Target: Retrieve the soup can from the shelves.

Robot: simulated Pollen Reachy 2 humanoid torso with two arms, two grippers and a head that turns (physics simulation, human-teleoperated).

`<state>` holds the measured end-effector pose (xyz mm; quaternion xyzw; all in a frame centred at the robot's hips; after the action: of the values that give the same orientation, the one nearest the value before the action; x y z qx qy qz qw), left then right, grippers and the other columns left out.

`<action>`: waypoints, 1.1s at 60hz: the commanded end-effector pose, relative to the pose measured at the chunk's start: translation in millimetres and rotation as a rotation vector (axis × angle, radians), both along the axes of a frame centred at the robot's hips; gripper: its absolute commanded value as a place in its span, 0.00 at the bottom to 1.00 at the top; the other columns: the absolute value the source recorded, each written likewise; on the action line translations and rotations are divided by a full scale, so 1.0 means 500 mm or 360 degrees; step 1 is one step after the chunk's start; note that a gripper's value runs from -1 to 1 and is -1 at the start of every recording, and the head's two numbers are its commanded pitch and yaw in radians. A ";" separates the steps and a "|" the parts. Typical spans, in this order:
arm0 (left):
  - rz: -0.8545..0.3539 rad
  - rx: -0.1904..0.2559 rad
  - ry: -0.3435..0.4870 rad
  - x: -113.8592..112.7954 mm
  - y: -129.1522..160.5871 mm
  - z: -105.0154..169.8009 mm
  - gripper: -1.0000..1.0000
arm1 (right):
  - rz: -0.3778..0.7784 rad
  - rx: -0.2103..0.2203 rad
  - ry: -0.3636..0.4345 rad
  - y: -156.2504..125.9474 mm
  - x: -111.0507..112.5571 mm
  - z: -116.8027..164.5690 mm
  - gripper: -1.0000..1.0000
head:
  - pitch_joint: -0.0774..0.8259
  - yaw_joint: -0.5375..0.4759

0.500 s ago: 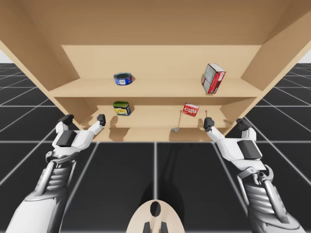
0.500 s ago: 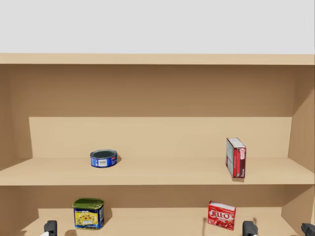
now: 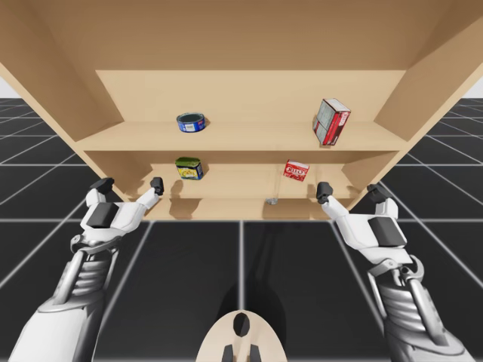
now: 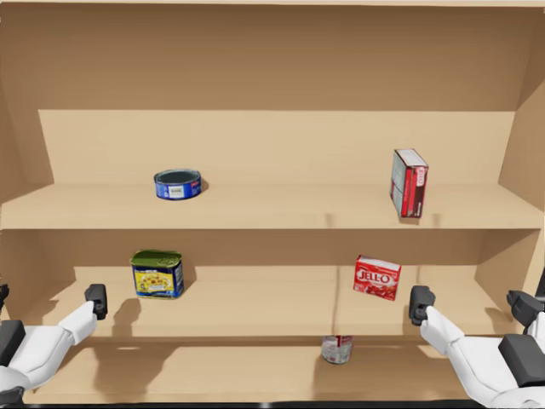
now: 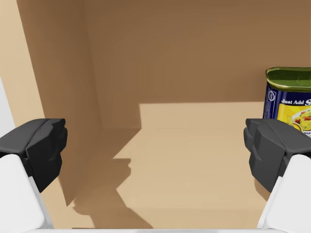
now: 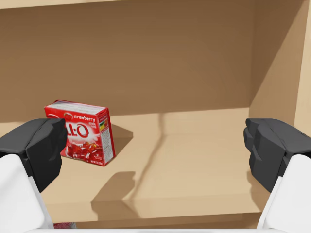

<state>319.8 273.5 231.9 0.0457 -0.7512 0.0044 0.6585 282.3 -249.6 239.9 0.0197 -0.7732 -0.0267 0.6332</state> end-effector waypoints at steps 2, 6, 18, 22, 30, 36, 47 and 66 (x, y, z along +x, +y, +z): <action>-0.0003 0.0005 -0.0005 -0.001 0.000 0.001 0.00 | -0.0022 0.0021 0.0009 0.008 0.002 -0.007 0.00 | 0.45 0.51; -0.0007 0.0006 -0.0008 -0.001 0.000 0.002 0.00 | -0.0019 0.0019 0.0009 0.009 0.003 -0.008 0.00 | 0.50 0.50; -0.0020 0.0016 -0.0020 -0.004 0.000 0.004 0.00 | -0.0017 0.0001 0.0003 0.013 0.006 -0.013 0.00 | 0.65 0.43; -0.0026 0.0020 -0.0026 -0.006 -0.002 0.006 0.00 | -0.0014 -0.0010 0.0006 0.015 0.006 -0.014 0.00 | 0.68 0.40; -0.0035 0.0021 -0.0037 -0.011 -0.006 0.008 0.00 | 0.0003 -0.0042 0.0018 0.028 -0.002 -0.018 0.00 | 0.72 0.36; -0.0031 0.0016 -0.0043 -0.013 -0.006 0.009 0.00 | 0.0036 -0.0003 0.0065 0.048 -0.027 -0.021 0.00 | 0.73 0.35; -0.0023 0.0004 -0.0035 -0.014 -0.009 0.006 0.00 | 0.0210 0.0051 0.0197 0.093 -0.101 -0.050 0.00 | 0.72 0.36; -0.0027 -0.0002 -0.0038 -0.015 -0.007 0.008 0.00 | 0.0442 0.0051 0.0425 0.156 -0.075 -0.175 0.00 | 0.71 0.36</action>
<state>312.5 269.8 235.6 0.0400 -0.7590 -0.0008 0.6499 236.2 -196.8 178.2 0.0945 -0.6930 0.0647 0.7117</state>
